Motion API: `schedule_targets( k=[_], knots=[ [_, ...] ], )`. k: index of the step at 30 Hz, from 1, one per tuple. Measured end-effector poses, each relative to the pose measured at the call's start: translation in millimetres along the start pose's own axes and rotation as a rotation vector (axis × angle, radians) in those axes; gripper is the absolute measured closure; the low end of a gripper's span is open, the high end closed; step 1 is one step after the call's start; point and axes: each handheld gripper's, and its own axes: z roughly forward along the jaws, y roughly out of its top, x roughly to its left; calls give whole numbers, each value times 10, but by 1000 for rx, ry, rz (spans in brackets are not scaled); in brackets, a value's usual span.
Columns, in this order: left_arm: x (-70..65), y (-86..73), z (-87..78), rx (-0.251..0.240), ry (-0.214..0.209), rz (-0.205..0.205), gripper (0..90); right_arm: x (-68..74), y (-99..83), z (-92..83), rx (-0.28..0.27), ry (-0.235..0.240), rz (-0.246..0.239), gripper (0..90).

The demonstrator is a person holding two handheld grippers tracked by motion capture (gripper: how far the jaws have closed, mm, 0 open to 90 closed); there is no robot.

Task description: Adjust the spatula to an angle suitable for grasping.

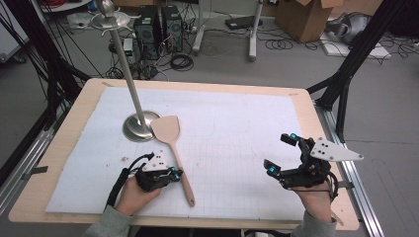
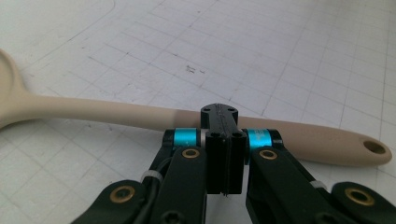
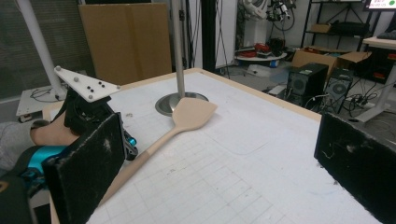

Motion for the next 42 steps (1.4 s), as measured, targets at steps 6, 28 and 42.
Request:
schedule_targets(
  k=[6, 28, 42],
  knots=[
    [-22, 34, 54, 10, 11, 2, 896, -1, -5, -16, 0, -5, 8, 13],
    [-122, 250, 282, 61, 72, 21, 896, -51, -39, 4, 4, -6, 20, 12],
    [-39, 406, 475, 75, 49, -20, 896, -66, -55, 7, 7, -3, 29, 12]
  ],
)
